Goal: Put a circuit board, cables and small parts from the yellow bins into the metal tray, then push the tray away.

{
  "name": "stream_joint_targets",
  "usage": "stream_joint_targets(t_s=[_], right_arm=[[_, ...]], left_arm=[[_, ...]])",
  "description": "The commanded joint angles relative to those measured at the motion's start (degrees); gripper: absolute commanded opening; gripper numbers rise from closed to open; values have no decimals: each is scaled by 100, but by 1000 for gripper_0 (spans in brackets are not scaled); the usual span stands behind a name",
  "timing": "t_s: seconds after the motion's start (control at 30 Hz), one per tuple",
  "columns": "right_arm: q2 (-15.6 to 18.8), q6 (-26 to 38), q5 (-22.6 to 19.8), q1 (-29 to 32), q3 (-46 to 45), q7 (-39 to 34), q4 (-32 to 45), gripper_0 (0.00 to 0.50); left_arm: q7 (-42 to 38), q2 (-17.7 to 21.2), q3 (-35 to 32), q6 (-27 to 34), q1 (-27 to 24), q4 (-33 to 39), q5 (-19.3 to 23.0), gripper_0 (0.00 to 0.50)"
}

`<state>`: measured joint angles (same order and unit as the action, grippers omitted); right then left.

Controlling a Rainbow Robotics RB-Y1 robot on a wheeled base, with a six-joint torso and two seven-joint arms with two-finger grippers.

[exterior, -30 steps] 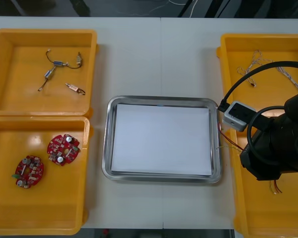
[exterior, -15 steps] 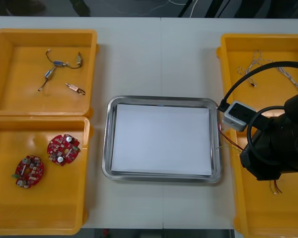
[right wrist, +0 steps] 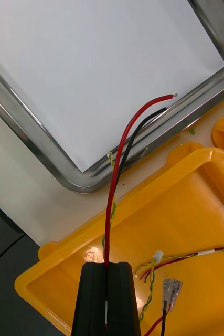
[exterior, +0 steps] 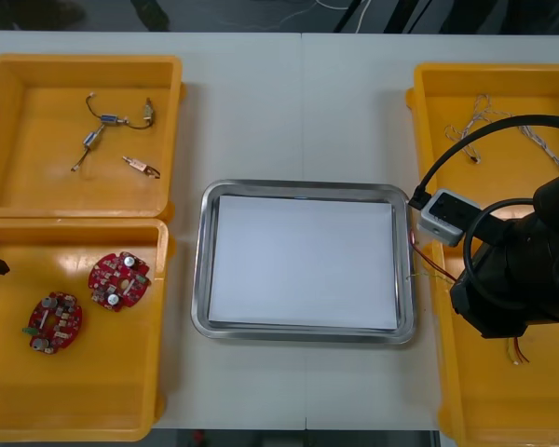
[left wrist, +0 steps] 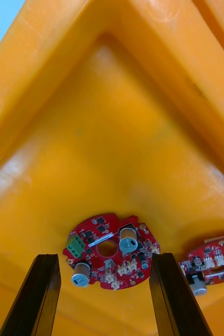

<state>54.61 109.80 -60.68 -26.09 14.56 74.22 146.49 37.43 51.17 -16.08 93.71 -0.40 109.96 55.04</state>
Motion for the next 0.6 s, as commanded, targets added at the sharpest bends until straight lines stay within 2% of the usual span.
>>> stream_joint_targets(t_s=[0.03, 0.3, 0.6], right_arm=[[129, 20, 47, -160, 47, -223, 160, 0], [129, 20, 65, -160, 47, -241, 160, 0], [129, 20, 65, -169, 47, -276, 160, 0]], left_arm=[[142, -415, -282, 51, -110, 149, -354, 500], [46, -916, -423, 33, 31, 202, -767, 500], [37, -1188, -607, -55, 778, 729, -872, 500]])
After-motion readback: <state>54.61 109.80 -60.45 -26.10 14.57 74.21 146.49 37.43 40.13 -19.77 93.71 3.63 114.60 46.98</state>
